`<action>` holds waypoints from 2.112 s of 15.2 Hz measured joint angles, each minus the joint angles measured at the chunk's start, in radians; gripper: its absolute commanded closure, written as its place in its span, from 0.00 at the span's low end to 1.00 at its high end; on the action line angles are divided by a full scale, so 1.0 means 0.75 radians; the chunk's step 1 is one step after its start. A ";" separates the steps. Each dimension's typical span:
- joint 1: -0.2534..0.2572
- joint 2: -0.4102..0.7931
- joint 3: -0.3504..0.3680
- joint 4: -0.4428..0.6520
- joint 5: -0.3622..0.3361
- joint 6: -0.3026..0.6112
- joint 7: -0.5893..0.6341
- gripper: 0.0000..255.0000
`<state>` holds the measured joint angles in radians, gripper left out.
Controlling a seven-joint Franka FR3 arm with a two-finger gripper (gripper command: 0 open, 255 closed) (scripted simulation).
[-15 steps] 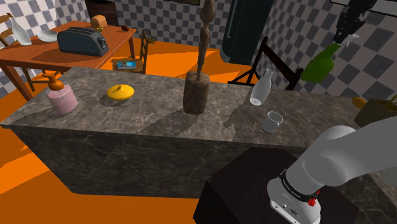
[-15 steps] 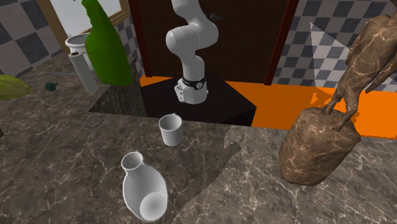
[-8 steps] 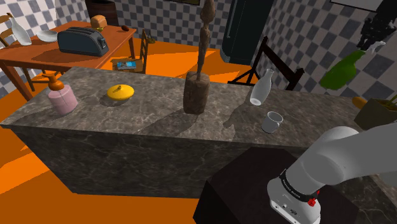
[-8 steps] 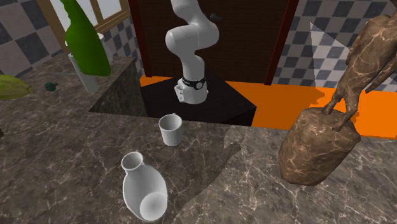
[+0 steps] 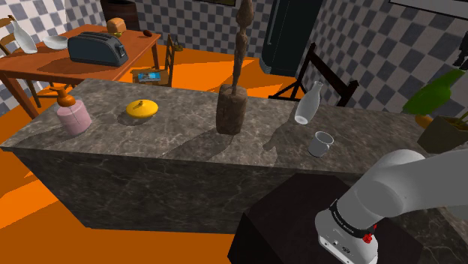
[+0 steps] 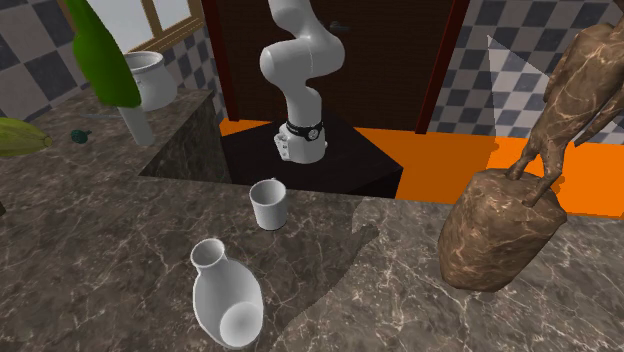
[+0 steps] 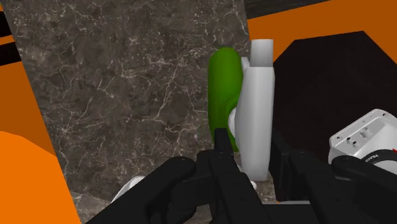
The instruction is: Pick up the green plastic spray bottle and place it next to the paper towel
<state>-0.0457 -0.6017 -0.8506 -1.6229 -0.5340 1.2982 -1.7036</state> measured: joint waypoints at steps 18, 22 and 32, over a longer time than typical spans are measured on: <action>0.359 -0.008 -0.729 0.554 -0.202 -0.047 -0.600 1.00; 0.646 -0.076 -0.979 0.870 -0.313 -0.126 -0.749 1.00; 0.596 -0.147 -1.011 0.795 -0.352 -0.025 -0.792 1.00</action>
<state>0.4011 -0.7122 -1.6089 -1.0269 -0.7981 1.2794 -2.2975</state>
